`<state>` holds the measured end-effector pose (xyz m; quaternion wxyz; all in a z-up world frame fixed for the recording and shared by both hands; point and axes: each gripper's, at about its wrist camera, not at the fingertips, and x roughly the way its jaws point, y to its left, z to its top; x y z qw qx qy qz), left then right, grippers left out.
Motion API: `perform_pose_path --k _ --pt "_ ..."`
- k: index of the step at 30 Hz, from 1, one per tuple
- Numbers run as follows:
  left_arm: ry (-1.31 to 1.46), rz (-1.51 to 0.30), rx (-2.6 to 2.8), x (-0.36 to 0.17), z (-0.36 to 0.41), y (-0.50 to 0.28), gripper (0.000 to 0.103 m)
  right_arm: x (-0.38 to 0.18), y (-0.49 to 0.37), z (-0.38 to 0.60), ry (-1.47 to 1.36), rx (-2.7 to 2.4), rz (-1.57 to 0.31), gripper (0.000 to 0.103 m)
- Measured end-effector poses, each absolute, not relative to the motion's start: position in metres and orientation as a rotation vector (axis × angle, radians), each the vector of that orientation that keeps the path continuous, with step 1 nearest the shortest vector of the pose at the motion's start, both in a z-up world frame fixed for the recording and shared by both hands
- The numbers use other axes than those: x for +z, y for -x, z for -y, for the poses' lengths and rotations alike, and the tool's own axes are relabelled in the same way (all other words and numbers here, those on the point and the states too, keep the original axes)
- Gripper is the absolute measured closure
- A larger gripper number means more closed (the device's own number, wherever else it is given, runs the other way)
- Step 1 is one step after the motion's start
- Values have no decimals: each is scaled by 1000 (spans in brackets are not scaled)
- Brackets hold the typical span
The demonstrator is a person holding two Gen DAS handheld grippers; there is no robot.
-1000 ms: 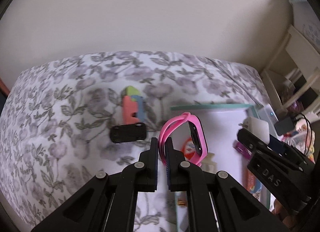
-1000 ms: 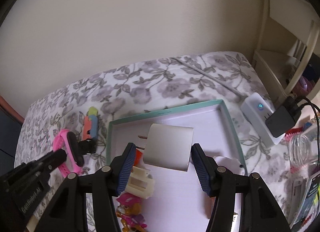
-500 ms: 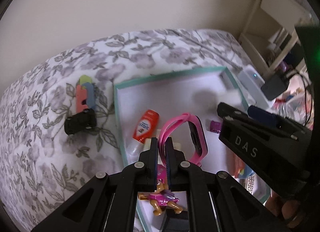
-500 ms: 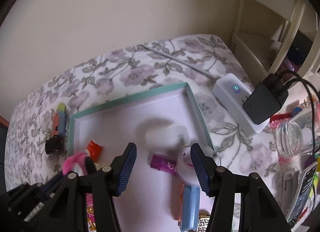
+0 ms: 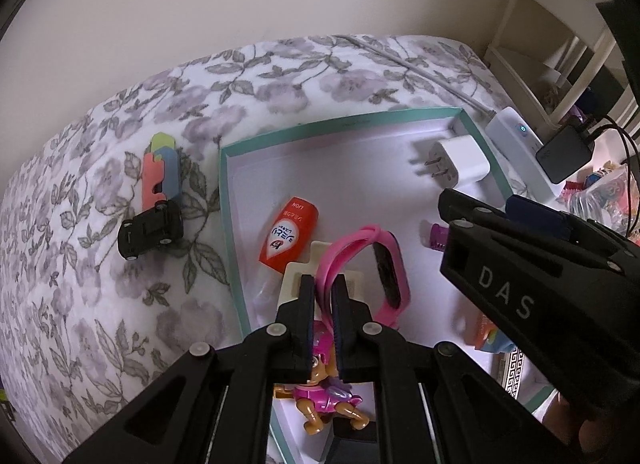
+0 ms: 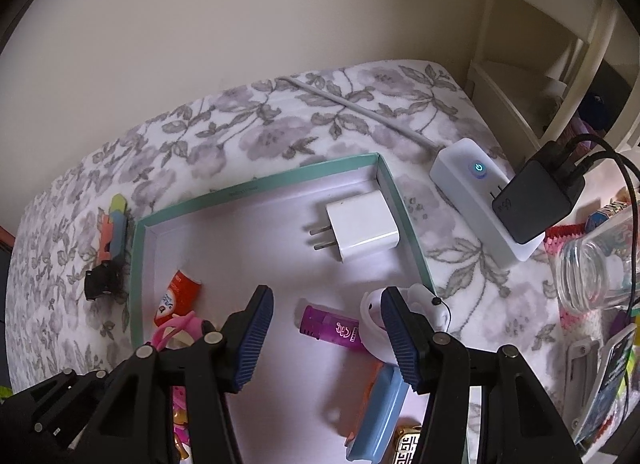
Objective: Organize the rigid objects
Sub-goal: 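Open both grippers releasing the watch and charger into the tray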
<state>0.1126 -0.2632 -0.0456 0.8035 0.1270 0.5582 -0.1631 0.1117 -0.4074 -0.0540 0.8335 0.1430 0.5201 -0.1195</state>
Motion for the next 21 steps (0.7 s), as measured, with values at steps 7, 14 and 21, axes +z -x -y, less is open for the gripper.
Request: perform_pose_path --k 7,14,21 --pt "-245 -1198 -347 -43 260 -114 60 -55 -112 407 -299 -254 -1106 44" --pt "-209 -1185 -335 -32 251 -120 46 -50 -112 406 -292 -258 -1096 44" --pt "-146 -1175 -247 -24 224 -135 45 -46 -113 404 -278 -261 -1088 43"
